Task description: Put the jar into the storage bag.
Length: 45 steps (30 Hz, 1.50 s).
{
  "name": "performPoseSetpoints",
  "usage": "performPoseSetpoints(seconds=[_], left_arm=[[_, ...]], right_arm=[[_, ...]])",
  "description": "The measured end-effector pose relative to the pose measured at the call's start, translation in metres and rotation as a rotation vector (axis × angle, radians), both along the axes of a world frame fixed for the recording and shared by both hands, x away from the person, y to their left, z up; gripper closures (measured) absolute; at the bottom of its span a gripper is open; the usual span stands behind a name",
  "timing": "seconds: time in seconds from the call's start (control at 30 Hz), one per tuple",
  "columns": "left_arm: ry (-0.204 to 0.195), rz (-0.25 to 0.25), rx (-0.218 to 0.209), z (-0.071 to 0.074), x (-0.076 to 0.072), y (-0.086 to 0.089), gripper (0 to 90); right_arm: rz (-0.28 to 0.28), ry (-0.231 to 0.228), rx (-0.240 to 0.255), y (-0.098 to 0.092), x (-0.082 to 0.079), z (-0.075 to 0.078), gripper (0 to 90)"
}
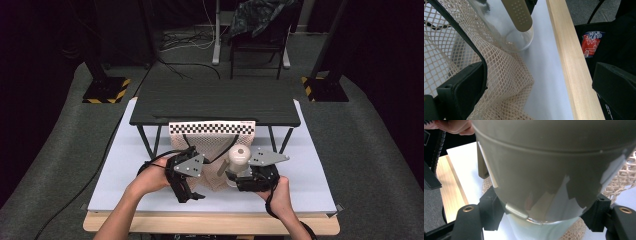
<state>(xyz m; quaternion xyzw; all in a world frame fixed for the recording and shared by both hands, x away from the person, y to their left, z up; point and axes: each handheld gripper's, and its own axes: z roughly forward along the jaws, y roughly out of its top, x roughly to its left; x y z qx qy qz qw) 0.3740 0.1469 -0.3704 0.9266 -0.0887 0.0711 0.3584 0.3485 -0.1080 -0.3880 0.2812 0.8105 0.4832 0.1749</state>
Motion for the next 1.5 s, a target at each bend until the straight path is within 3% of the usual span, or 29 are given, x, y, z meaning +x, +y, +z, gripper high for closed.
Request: performPoseSetpoints(seconds=[0.93,1.5], left_arm=[[-0.006,0.004,0.013,-0.001,0.001,-0.001,0.0],[-0.006,0.006,0.014,-0.002,0.001,-0.002,0.0]], right_arm=[[0.004,-0.010,0.034,0.000,0.004,0.026,29.2],[0.015,-0.054,0.041,0.005,0.006,0.046,29.2]])
